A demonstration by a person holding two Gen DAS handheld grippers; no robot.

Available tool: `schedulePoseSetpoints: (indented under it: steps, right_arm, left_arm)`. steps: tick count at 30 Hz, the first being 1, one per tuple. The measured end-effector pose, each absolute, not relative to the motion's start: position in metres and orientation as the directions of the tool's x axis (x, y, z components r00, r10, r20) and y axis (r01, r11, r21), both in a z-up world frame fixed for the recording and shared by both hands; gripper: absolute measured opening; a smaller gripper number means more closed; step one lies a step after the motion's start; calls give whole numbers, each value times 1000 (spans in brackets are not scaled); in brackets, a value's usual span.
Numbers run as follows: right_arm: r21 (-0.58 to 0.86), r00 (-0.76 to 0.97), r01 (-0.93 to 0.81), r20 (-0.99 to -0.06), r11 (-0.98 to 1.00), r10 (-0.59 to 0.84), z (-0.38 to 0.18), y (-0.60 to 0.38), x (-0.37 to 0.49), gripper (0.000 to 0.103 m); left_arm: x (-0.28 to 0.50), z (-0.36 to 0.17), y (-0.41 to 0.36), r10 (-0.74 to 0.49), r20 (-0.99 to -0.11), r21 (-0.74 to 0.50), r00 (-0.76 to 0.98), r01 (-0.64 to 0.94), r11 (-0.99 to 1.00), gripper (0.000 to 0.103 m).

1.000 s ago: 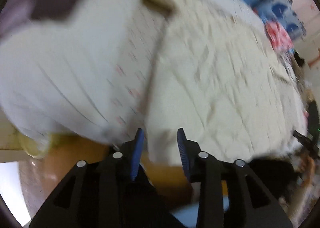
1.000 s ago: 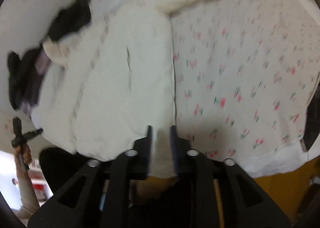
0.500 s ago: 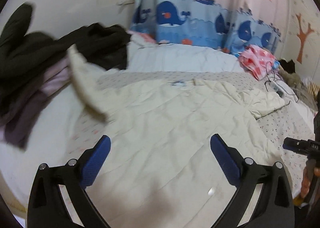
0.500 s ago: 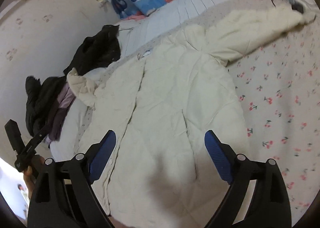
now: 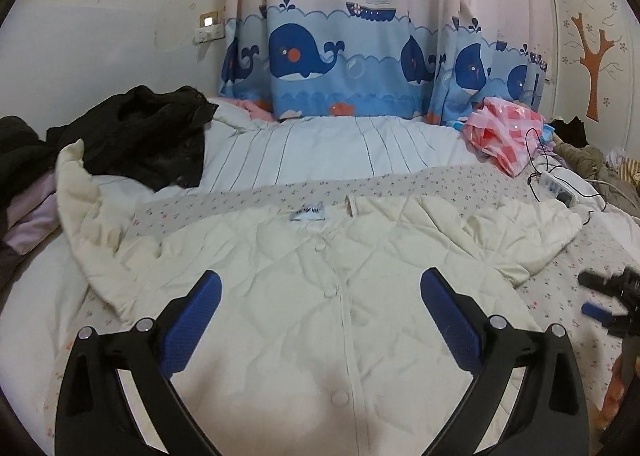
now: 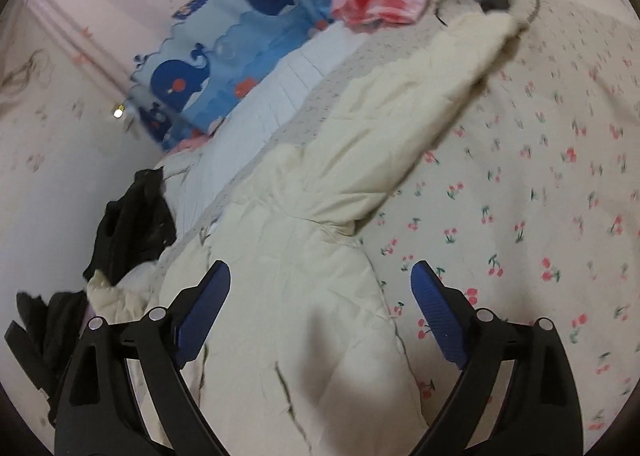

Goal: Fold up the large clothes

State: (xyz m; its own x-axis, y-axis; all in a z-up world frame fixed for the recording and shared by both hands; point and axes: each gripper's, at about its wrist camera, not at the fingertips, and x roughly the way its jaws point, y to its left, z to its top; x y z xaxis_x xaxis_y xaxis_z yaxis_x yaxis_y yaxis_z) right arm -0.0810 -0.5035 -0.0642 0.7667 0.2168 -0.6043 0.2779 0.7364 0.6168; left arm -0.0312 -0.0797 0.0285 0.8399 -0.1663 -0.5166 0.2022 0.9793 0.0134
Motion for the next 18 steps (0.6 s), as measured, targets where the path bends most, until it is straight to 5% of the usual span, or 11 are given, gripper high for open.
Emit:
schedulePoseSetpoints:
  steps: [8, 18]
  right_arm:
    - [638, 778, 345, -605, 689, 170, -97, -537, -78, 93]
    - [594, 745, 336, -642, 731, 179, -110, -532, -71, 96]
  left_arm:
    - [3, -2, -69, -205, -572, -94, 794, 185, 978, 96]
    - [3, -20, -80, -176, -593, -30, 786, 197, 980, 96]
